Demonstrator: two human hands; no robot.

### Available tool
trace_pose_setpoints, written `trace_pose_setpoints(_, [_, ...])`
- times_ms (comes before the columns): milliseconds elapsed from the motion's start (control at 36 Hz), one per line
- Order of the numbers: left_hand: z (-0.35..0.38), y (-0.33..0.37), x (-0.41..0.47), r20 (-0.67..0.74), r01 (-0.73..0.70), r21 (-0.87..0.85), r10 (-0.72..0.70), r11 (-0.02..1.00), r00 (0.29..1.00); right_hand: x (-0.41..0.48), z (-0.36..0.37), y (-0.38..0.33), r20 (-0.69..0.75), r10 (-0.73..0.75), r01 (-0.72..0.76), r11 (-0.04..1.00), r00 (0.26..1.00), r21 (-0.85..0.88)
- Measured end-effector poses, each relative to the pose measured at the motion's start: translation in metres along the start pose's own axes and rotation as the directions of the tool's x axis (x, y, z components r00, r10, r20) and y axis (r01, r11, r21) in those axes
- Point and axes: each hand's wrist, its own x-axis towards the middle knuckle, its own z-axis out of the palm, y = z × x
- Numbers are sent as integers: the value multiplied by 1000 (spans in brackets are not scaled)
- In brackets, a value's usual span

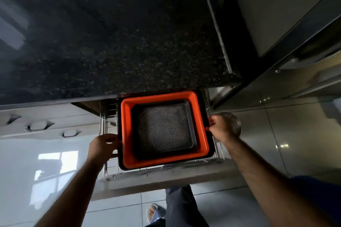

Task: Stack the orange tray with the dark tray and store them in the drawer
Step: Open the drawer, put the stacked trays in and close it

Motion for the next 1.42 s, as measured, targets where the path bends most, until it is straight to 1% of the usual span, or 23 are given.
trace_pose_setpoints(111, [25, -11, 29, 6, 73, 12, -73, 997, 997, 39, 17, 15, 23, 51, -51, 998, 998, -21])
trace_pose_setpoints(194, [40, -17, 44, 24, 124, 23, -124, 992, 992, 58, 28, 24, 9, 86, -85, 992, 996, -97])
trace_pose_setpoints(250, [49, -19, 53, 11, 144, 74, -146, 987, 989, 64, 34, 27, -4, 119, -118, 982, 993, -145])
trace_pose_setpoints(333, [58, -16, 67, 13, 195, 151, -199, 969, 980, 70, 42, 29, -96, 126, -147, 953, 987, -265])
trace_pose_setpoints(389, [65, -13, 75, 18, 210, 242, -221, 947, 975, 73, 46, 26, -155, 125, -168, 937, 980, -306])
trace_pose_setpoints(444, [70, -7, 79, -11, 181, 402, -193, 898, 981, 76, 49, 18, -185, 126, -184, 920, 975, -346])
trace_pose_setpoints(472, [73, -4, 79, -31, 156, 504, -163, 849, 986, 77, 51, 13, -185, 131, -192, 911, 974, -365])
trace_pose_setpoints(528, [78, 3, 78, -49, 105, 700, -100, 706, 994, 79, 53, 5, -179, 148, -209, 894, 973, -396])
trace_pose_setpoints(556, [80, 6, 78, -54, 99, 759, -90, 644, 995, 81, 55, 2, -179, 159, -220, 887, 971, -406])
trace_pose_setpoints(611, [86, 11, 79, -64, 109, 801, -97, 589, 993, 86, 57, 0, -197, 172, -238, 892, 965, -384])
trace_pose_setpoints(694, [96, 12, 80, -91, 145, 788, -120, 598, 989, 88, 61, -1, -216, 211, -274, 907, 953, -320])
trace_pose_setpoints(750, [102, 10, 80, -85, 167, 764, -160, 623, 984, 88, 65, 0, -193, 264, -310, 911, 945, -273])
trace_pose_setpoints(833, [105, 7, 77, -41, 177, 764, -226, 620, 973, 87, 67, 3, -79, 384, -391, 916, 920, -91])
trace_pose_setpoints(889, [104, 7, 74, -9, 172, 760, -254, 626, 967, 82, 67, 4, -11, 425, -424, 904, 905, 64])
trace_pose_setpoints(972, [99, 4, 73, 61, 141, 741, -275, 657, 960, 70, 65, -3, 143, 414, -438, 838, 899, 326])
trace_pose_setpoints(1028, [94, 1, 70, 73, 151, 653, -260, 742, 963, 62, 62, -9, 189, 366, -411, 832, 911, 373])
trace_pose_setpoints(1083, [87, 5, 60, 60, 168, 522, -232, 836, 971, 51, 57, -14, 161, 333, -369, 860, 929, 351])
trace_pose_setpoints(1111, [84, 6, 56, 39, 162, 490, -207, 856, 977, 48, 54, -15, 142, 329, -358, 867, 934, 347])
trace_pose_setpoints(1167, [71, 11, 37, 10, 107, 509, -130, 854, 991, 29, 42, -21, 93, 322, -334, 871, 942, 362])
trace_pose_setpoints(1222, [57, 10, 18, -74, 55, 517, -19, 854, 997, 9, 26, -25, 36, 312, -298, 859, 949, 416])
trace_pose_setpoints(1278, [40, 7, -4, -168, 46, 435, 31, 899, 985, -15, 7, -24, -36, 266, -213, 840, 963, 499])
trace_pose_setpoints(1333, [22, 0, -24, -282, 67, 341, 33, 938, 959, -45, -14, -17, -171, 222, -97, 835, 960, 541])
trace_pose_setpoints(1417, [-4, -12, -55, -417, 108, 255, 9, 961, 909, -94, -43, 2, -418, 197, 20, 888, 887, 460])
